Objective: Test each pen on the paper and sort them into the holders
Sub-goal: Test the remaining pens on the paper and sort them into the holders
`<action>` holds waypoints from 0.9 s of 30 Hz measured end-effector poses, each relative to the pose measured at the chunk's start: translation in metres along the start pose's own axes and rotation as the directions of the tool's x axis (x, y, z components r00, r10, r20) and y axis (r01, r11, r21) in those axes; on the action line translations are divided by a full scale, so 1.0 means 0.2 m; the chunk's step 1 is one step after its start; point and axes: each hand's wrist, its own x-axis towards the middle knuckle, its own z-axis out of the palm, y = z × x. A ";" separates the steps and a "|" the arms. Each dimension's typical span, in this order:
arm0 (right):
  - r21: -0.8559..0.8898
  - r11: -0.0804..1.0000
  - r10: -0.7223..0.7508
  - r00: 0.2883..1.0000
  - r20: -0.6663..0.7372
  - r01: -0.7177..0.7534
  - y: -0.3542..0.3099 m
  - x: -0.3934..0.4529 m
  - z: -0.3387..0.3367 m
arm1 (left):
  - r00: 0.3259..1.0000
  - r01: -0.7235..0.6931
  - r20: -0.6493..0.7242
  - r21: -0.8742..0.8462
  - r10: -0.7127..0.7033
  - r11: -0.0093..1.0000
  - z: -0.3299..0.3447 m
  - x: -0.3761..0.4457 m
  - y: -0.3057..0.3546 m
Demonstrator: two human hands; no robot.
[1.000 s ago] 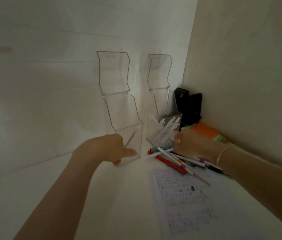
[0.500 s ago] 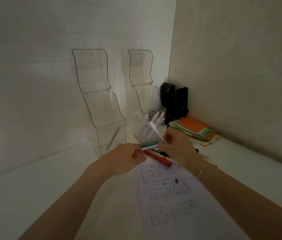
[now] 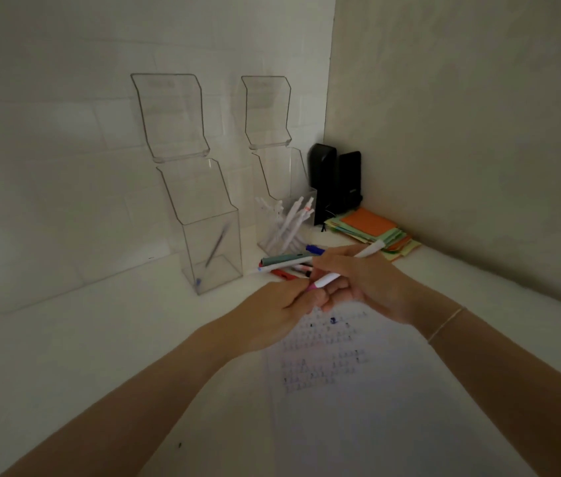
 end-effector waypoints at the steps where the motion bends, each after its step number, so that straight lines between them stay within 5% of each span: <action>1: 0.000 1.000 0.008 1.000 0.024 -0.008 -0.01 -0.04 -0.01 | 1.000 -0.008 0.027 -0.028 0.009 1.000 0.00 -0.01 0.03; 5: -0.021 0.999 0.051 0.996 0.071 -0.050 0.01 -0.17 -0.03 | 0.983 0.043 0.185 -0.116 -0.021 0.992 0.03 -0.05 0.11; 11: 0.197 0.980 0.083 0.942 -0.326 -0.018 0.17 -0.28 -0.05 | 0.981 0.090 0.148 0.249 -0.129 0.964 0.11 -0.04 0.05; 17: -0.011 0.996 0.076 0.887 -0.456 -0.090 0.31 -0.28 0.04 | 0.998 0.006 0.060 0.168 -0.017 0.986 0.22 -0.09 -0.03; 22: -0.335 0.934 -0.101 0.811 -0.576 -0.121 0.43 -0.21 0.09 | 1.000 0.002 0.030 0.165 -0.007 0.986 0.25 -0.10 -0.05; 27: -0.430 0.895 -0.176 0.788 -0.590 -0.122 0.47 -0.20 0.11 | 1.000 0.007 0.009 0.171 -0.008 0.985 0.26 -0.10 -0.05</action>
